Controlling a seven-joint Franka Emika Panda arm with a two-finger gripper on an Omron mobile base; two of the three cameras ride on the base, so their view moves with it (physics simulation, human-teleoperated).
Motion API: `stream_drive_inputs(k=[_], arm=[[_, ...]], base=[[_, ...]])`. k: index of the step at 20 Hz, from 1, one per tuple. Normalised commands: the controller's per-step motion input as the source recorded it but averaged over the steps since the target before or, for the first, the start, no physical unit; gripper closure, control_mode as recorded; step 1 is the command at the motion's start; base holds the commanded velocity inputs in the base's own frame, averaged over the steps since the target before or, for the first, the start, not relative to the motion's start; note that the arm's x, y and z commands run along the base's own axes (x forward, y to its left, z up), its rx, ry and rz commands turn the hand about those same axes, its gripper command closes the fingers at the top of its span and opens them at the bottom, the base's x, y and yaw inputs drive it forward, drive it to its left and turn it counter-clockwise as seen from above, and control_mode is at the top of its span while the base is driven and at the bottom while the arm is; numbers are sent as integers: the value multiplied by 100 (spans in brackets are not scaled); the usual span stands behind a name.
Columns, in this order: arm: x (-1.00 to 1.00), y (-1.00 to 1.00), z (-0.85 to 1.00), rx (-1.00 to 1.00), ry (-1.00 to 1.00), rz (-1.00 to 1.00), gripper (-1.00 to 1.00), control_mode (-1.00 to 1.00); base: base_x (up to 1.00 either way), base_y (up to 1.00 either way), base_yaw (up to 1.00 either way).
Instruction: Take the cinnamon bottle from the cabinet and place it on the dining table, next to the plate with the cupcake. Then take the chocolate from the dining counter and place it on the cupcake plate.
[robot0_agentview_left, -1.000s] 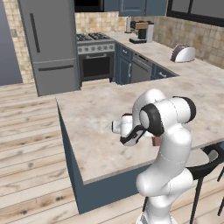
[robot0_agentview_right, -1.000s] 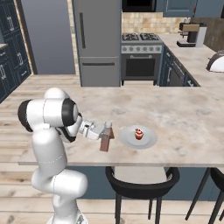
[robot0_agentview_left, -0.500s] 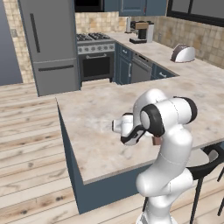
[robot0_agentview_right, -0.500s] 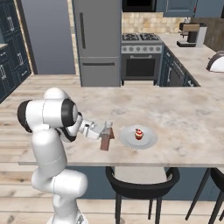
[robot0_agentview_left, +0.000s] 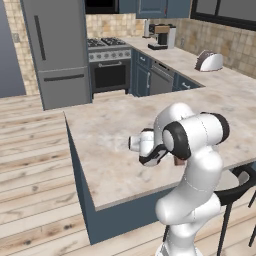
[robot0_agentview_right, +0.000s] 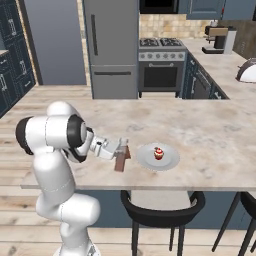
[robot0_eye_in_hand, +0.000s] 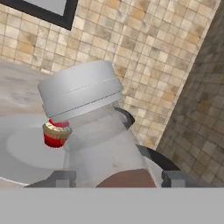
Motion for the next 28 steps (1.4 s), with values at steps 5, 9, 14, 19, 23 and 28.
stream_drive_inputs(k=[5,9,14,19,23,28], arm=[[-51,12,0,0,-26,0,-100,-100],[-56,14,0,0,-28,0,-100,-100],[-53,8,0,0,-29,-1,-100,-100],[-37,17,44,0,-20,-1,-100,-100],[-16,34,96,0,-17,-1,-100,-100],[0,34,100,0,-4,0,-100,-100]], base=[[0,0,0],[0,0,0],[0,0,0],[0,0,0],[0,0,0],[0,0,0]])
